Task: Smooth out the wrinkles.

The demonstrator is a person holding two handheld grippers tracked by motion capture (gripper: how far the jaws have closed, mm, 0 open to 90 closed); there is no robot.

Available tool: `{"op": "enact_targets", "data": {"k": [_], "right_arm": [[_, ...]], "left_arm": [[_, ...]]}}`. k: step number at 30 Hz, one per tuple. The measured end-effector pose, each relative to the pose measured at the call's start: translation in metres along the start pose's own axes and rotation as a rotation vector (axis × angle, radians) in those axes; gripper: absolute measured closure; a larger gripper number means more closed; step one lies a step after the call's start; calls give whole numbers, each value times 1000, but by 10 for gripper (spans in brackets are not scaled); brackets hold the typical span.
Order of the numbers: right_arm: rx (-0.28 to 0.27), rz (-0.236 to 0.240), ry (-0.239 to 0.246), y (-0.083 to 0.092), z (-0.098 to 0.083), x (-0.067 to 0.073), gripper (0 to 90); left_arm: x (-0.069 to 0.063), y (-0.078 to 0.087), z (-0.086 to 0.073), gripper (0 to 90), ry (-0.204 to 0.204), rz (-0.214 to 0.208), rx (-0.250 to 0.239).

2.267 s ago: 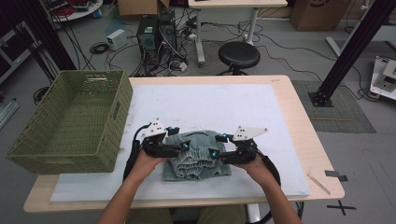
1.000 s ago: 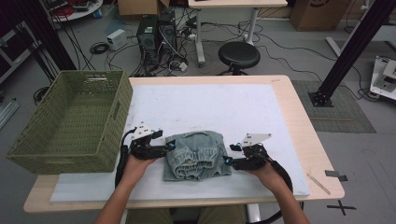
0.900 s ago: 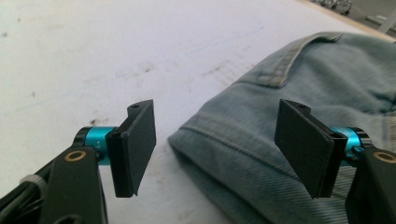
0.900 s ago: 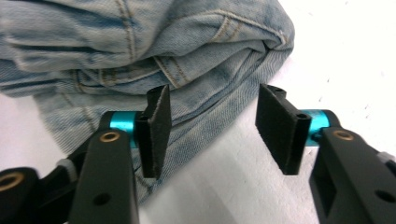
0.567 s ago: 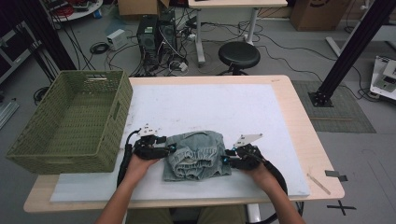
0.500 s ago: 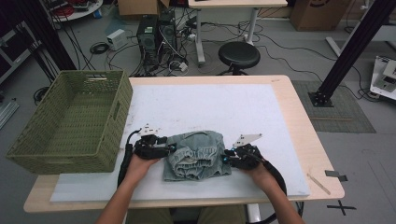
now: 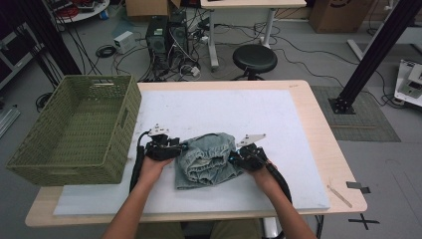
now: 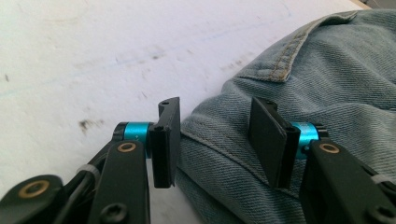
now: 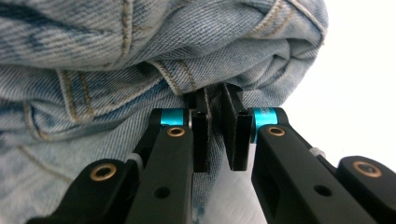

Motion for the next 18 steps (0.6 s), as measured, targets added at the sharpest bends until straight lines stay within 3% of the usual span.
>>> {"op": "enact_targets", "data": {"k": [6,9,11,15,18], "right_arm": [[5,-32,-34,-6,8,-6,839],[9,-48,-32,-2,5,-9,838],[5,-50,-39,2,0,-13,839],[0,-45,-37,9,-11,-16,845],[17,-63,-10,11,-11,-13,847]], "left_arm": [[4,0,5,515,23,33,-3],[5,8,0,456,22,58,-30],[8,13,-4,439,43,67,-55],[13,24,-9,420,77,61,-97],[14,24,-9,404,84,42,-97]]}}
Point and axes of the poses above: each handheld gripper's, and its own axes: y roughly backward along the jaws, z roughly out of its top, x roughly to its left, the point moved 4 cm from there along -y, roughly forward along the jaws, and after that the axes turned 7 degrees about x, right-handed, at the moved point
